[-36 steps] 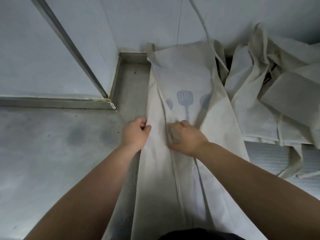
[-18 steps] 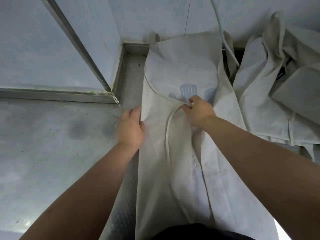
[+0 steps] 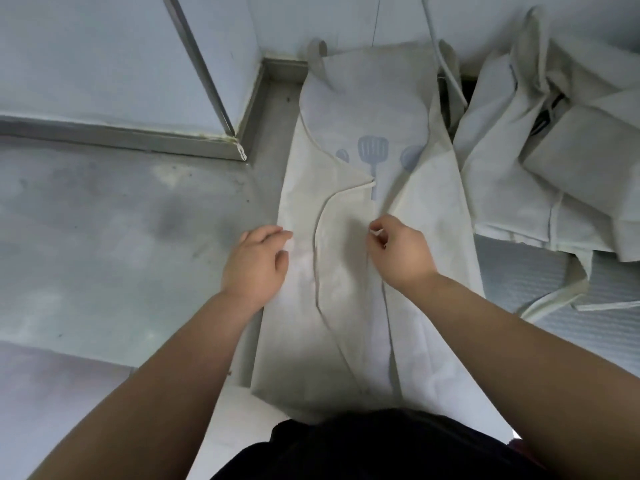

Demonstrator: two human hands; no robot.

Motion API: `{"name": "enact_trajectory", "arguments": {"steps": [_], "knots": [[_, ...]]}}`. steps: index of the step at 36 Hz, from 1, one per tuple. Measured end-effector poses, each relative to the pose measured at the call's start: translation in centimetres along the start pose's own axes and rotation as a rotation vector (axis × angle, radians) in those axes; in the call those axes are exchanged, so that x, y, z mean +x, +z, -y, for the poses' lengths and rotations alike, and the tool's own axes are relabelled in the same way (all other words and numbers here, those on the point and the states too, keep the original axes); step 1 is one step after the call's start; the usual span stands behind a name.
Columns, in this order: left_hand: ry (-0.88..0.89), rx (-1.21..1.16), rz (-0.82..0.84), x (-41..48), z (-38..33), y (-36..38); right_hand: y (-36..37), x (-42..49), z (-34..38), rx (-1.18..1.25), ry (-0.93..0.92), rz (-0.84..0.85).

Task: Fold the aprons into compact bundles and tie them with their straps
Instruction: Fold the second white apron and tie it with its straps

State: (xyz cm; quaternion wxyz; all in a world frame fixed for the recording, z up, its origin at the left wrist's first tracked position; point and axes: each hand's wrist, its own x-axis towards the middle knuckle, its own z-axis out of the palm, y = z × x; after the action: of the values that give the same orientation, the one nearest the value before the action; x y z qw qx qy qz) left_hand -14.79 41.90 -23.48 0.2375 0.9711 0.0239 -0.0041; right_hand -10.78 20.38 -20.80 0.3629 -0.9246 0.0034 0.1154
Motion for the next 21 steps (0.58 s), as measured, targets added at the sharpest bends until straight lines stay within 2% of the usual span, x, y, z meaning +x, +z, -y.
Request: {"name": "enact_trajectory", "arguments": {"steps": [3,12,16,19,21], "knots": [[-0.033,0.004,-0.016,-4.3,-1.0,0.1,-0.3,-3.1,-0.8,-0.029,-0.029,0.050],[-0.087,0.114,0.119,-14.0,-2.4,1.5,0.5,-10.7,-3.3,-0.215,-0.061,0.322],[-0.166,0.237,0.350,-15.9,-2.8,3.0,0.5,-12.6,-4.5,-0.358,-0.112,0.270],[-0.225,0.240,0.389,-16.1,-3.7,3.7,0.0,-13.3,-5.5,-0.363,-0.047,0.188],[-0.253,0.252,0.383,-15.7,-4.2,3.7,-0.5,-13.6,-6.0,-0.323,0.055,0.197]]}}
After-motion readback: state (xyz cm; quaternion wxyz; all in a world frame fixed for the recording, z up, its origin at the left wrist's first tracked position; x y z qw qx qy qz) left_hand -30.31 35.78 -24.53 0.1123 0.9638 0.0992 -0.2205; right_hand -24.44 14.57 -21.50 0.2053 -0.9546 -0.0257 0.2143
